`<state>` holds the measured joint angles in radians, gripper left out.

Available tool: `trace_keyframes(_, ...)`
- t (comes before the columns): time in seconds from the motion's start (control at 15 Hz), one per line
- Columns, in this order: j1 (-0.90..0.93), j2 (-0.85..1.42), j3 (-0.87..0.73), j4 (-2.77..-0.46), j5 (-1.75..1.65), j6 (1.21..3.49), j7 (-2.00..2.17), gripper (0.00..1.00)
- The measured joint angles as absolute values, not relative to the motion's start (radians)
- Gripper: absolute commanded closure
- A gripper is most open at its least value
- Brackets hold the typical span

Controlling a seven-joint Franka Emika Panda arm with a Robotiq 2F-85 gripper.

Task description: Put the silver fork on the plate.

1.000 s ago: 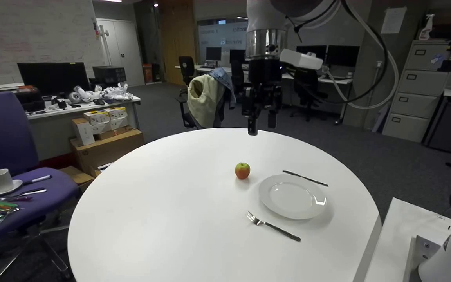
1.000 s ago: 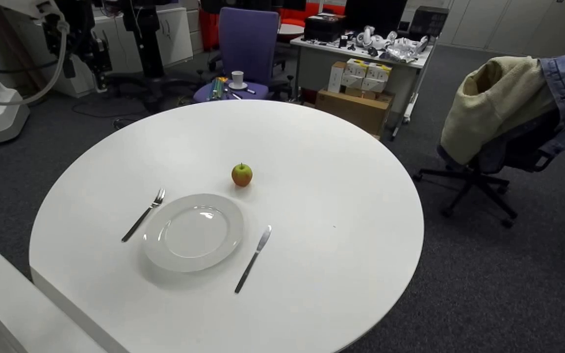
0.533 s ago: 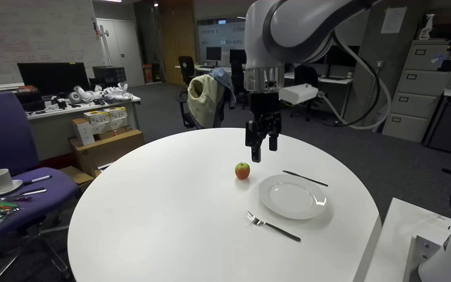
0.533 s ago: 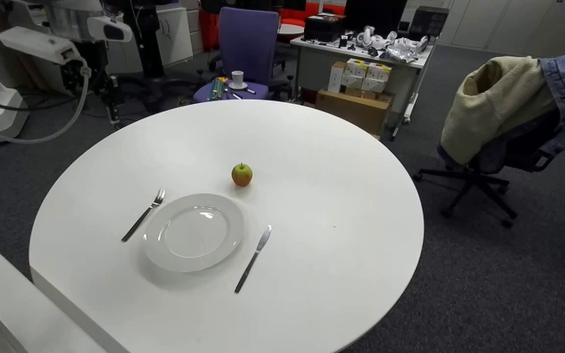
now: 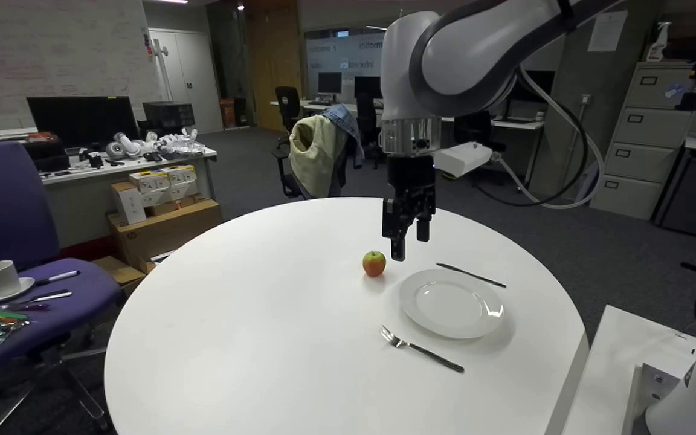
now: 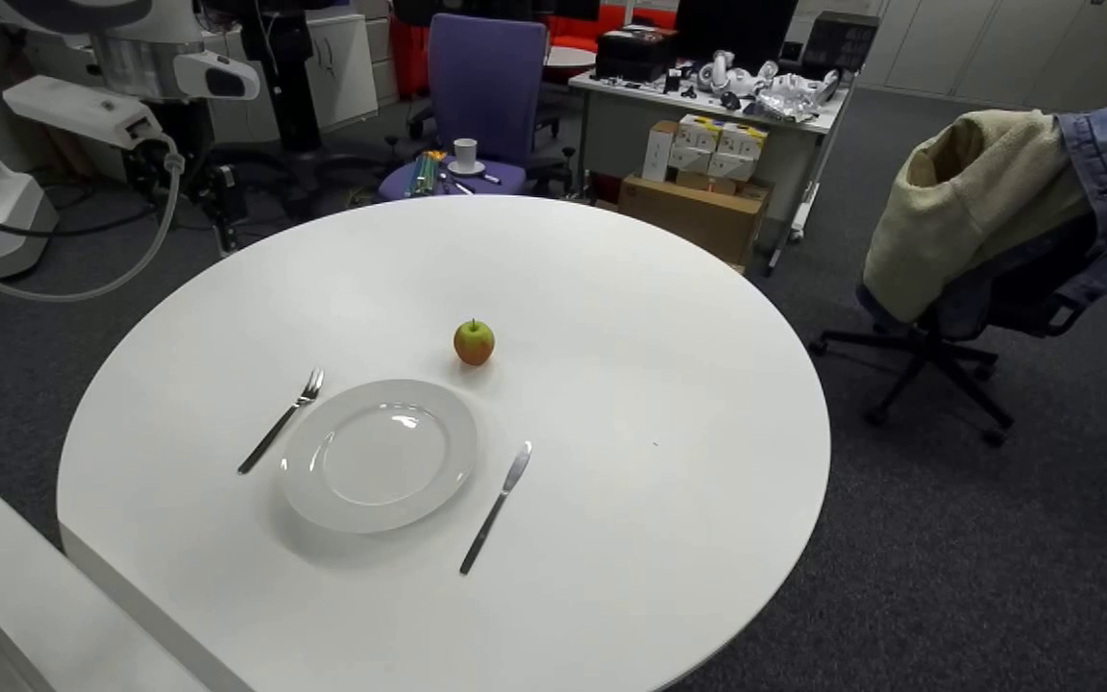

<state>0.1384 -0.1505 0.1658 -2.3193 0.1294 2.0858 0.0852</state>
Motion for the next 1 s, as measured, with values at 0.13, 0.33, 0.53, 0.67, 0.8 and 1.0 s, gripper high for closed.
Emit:
trace_keyframes(0.13,0.139,-0.149,0.166,-2.319,0.129,2.086,0.085,0.0)
trace_keyframes(0.33,0.146,-0.125,0.166,-2.324,0.131,2.086,0.085,0.0)
trace_keyframes(0.53,0.155,-0.074,0.167,-2.345,0.137,2.087,0.085,0.0)
trace_keyframes(0.67,0.159,-0.035,0.167,-2.362,0.14,2.091,0.085,0.0)
trace_keyframes(0.8,0.159,0.001,0.167,-2.377,0.14,2.108,0.085,0.0)
trace_keyframes(1.0,0.158,0.042,0.167,-2.408,0.139,2.204,0.085,0.0)
